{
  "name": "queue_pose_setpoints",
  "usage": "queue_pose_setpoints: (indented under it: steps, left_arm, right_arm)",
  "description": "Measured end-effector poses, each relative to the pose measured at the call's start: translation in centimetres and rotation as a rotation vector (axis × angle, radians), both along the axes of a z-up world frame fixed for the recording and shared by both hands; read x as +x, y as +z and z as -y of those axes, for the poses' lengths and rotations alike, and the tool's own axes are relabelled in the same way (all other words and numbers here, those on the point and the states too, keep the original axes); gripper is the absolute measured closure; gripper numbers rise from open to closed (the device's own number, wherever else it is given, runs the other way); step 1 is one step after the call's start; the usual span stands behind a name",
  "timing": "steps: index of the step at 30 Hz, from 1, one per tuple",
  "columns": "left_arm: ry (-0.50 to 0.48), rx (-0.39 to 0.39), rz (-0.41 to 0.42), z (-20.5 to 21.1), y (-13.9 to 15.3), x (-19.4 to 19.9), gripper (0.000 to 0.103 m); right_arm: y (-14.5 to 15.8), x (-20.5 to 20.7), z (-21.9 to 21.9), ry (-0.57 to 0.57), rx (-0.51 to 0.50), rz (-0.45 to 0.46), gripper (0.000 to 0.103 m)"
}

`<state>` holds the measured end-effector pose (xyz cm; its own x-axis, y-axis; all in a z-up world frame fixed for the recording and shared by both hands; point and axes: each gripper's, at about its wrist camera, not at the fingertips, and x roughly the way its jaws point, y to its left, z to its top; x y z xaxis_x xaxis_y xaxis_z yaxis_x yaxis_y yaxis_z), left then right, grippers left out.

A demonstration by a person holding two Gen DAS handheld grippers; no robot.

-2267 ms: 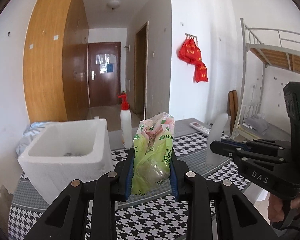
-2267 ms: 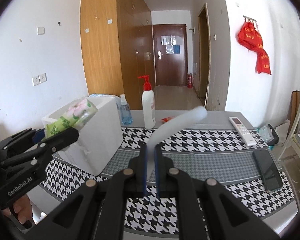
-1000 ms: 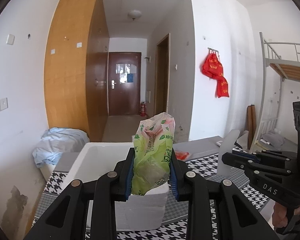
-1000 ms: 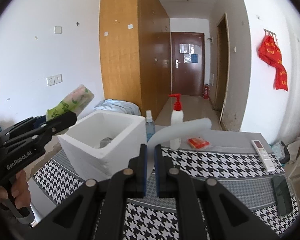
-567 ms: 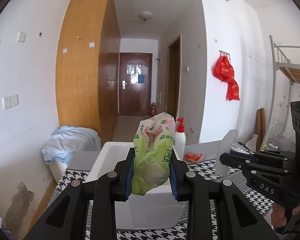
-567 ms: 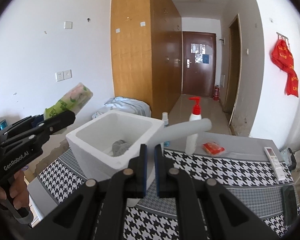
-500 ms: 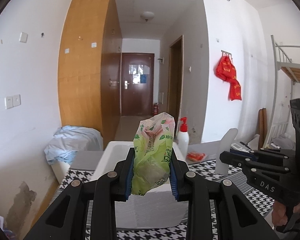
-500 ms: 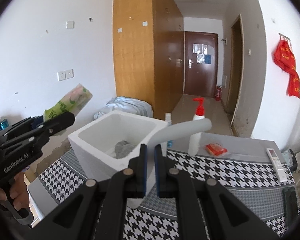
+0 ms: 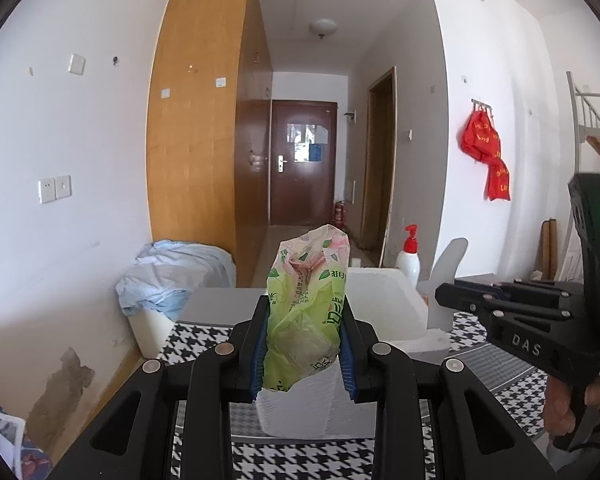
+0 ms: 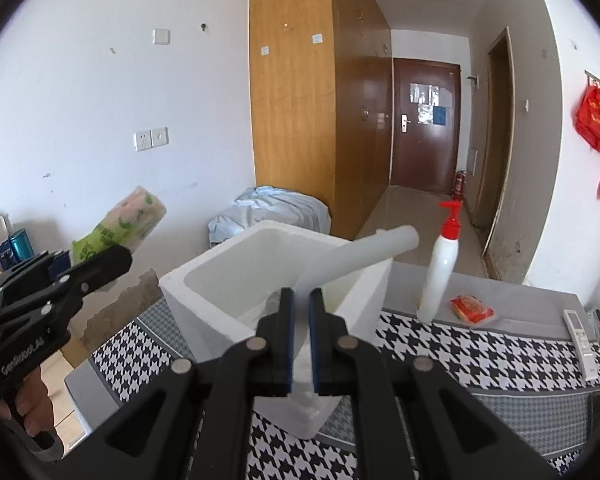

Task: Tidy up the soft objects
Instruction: 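Carry the packet and foam tube over the white foam box, then lower the foam tube into the foam box and open the right tool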

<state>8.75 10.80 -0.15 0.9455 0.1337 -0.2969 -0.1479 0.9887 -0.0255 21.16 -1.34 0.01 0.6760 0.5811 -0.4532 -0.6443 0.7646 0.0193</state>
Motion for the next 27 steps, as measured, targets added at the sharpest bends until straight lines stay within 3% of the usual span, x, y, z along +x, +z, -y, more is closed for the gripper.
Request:
queue_pose_setpoints:
  steps: [27]
  left_arm:
    - [0.072, -0.025, -0.001, -2.9, -1.0, -0.7, 0.071]
  right_arm:
    - [-0.8, 3.0, -5.1, 0.034, -0.042, -0.060, 0.094]
